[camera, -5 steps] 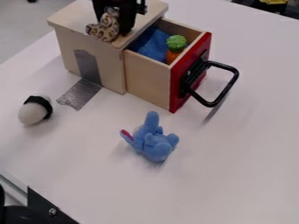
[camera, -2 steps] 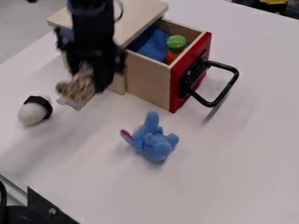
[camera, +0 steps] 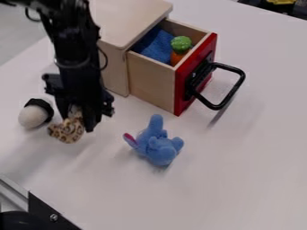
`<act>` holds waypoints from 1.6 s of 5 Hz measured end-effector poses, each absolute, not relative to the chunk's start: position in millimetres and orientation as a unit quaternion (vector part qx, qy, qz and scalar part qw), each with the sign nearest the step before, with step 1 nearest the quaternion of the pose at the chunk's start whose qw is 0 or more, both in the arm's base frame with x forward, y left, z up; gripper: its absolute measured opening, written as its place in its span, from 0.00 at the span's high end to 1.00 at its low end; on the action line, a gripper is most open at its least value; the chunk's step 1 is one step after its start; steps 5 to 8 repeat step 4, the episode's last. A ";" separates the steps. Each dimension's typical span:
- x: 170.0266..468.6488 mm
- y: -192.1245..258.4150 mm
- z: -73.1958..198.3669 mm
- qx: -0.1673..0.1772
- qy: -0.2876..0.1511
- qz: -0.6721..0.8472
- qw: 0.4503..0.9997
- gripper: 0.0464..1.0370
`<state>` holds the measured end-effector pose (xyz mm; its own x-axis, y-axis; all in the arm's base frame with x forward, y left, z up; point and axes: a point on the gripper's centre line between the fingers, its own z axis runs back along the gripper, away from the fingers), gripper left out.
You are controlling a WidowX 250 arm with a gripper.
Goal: Placed the tiger between the elephant and egg
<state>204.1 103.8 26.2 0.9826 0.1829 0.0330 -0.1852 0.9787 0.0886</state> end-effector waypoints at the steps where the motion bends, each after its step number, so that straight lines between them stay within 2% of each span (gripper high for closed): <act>1: 204.7 105.4 18.8 0.040 -0.014 0.091 0.995 0.16; 2: 198.4 98.0 17.8 0.032 -0.006 0.069 0.997 0.03; 4: 189.2 86.7 62.1 0.016 -0.033 0.024 0.999 0.04; 8: 189.2 86.7 62.1 0.016 -0.033 0.024 0.999 0.04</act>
